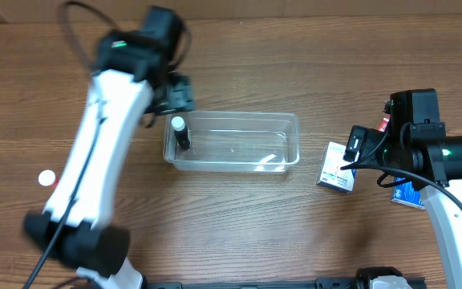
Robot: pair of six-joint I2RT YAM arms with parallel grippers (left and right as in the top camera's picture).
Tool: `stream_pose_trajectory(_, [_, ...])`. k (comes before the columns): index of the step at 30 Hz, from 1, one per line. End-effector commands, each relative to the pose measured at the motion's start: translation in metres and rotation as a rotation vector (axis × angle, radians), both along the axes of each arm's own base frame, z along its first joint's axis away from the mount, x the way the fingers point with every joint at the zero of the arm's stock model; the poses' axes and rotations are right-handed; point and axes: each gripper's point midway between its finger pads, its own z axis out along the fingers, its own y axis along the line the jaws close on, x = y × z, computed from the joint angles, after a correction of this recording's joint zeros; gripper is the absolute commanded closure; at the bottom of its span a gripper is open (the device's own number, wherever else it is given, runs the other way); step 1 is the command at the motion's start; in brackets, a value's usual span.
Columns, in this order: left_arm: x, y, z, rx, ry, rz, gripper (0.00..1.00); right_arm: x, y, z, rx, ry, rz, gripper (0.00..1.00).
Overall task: Pack container
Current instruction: 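Carry the dark bottle into the container's left end and release, then grasp the orange tube by its white cap with the left gripper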
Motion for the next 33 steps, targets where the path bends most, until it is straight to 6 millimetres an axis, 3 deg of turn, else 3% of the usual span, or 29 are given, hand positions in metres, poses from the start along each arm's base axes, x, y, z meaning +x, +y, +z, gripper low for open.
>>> stream_pose_trajectory(1, [-0.039,0.062,0.049,0.048,-0.07,0.161,0.07,0.005,-0.001,0.012,-0.002,-0.042,-0.002,0.0])
stream_pose_trajectory(5, [-0.08,0.085,0.064,0.024,-0.107,0.228,0.06,0.006,-0.001,0.012,-0.002,-0.045,-0.002,0.0])
stream_pose_trajectory(11, [-0.191,0.102,0.03,-0.013,-0.118,0.398,0.0,0.006,-0.001,0.012,-0.002,-0.044,-0.002,0.0])
stream_pose_trajectory(13, [-0.202,0.118,0.031,0.003,-0.202,0.477,0.0,0.006,-0.001,0.012,-0.002,-0.044,-0.002,0.0])
stream_pose_trajectory(16, [-0.201,0.145,0.037,0.036,-0.251,0.576,0.0,0.006,-0.001,0.012,-0.002,-0.043,-0.002,0.0])
stream_pose_trajectory(19, [-0.189,0.174,0.025,0.025,-0.187,0.66,0.0,0.005,-0.001,0.012,-0.002,-0.04,-0.002,0.0])
stream_pose_trajectory(23, [-0.171,0.219,-0.018,-0.042,-0.009,0.762,0.0,0.005,-0.001,0.012,-0.002,-0.04,-0.002,0.0])
stream_pose_trajectory(26, [-0.155,0.238,-0.052,-0.078,0.103,0.78,0.0,0.005,-0.001,0.012,-0.002,-0.04,-0.003,0.0])
stream_pose_trajectory(29, [-0.132,0.248,-0.086,-0.099,0.18,0.728,0.0,0.005,-0.001,0.012,-0.002,-0.041,-0.002,0.0])
stream_pose_trajectory(33, [-0.114,0.254,-0.106,-0.096,0.189,0.686,0.0,0.005,-0.001,0.012,-0.002,-0.04,-0.002,0.0])
